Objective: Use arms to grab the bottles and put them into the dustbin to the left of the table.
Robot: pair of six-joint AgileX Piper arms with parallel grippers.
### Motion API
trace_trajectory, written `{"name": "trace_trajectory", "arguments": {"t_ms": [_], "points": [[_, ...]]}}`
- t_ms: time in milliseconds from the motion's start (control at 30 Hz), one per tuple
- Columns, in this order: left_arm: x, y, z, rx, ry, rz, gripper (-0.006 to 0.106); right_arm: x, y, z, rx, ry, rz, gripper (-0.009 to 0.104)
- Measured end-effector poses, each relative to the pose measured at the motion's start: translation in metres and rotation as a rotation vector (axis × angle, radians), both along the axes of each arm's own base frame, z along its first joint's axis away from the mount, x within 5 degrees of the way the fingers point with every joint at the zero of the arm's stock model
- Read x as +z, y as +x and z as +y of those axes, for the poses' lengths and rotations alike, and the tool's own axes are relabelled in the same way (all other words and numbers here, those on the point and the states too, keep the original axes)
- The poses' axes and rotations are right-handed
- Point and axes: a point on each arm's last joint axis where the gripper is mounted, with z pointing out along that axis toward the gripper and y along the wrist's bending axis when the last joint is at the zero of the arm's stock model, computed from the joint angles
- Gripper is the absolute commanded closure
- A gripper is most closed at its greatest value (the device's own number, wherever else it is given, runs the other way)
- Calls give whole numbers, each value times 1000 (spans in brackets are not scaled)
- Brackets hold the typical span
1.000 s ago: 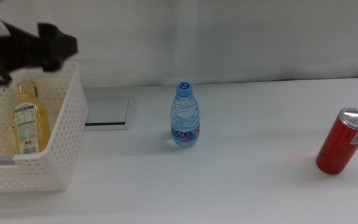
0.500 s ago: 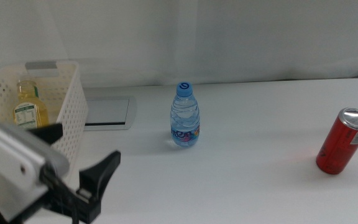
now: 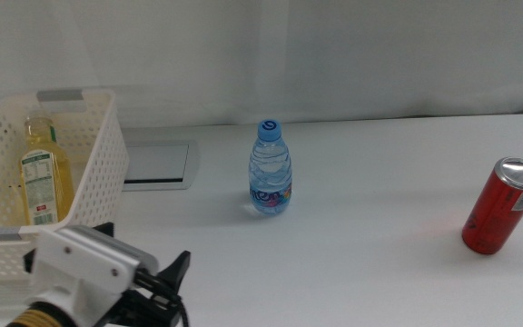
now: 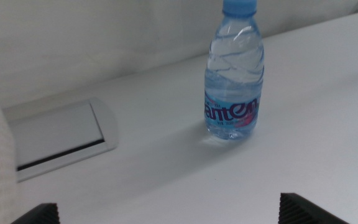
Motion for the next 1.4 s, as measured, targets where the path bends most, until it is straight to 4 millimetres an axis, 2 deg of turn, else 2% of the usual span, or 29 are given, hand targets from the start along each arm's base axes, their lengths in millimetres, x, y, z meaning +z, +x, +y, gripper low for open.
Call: {"name": "trace_trajectory", "arguments": {"t_ms": [167,333,400,433,533,767,1400], "points": [[-20,17,-18,-81,23,-13,8,0,0,0,0,0,0,-8],[-35,44,-40,-133,27,-26,8,0,0,0,0,0,0,-8],[-37,55,-47,-136,26,-29,8,0,0,0,0,0,0,-8],[-37,68,-56,-137,17,-44,8,0,0,0,0,0,0,-8],[-37,90,-71,-143,0,-64,8,0,0,0,0,0,0,-8],[-39,121,-92,-147,-28,-68,8,0,0,0,0,0,0,-8],[-71,178,-129,-116,-108,8,8,0,0,0,0,0,0,-8]]}}
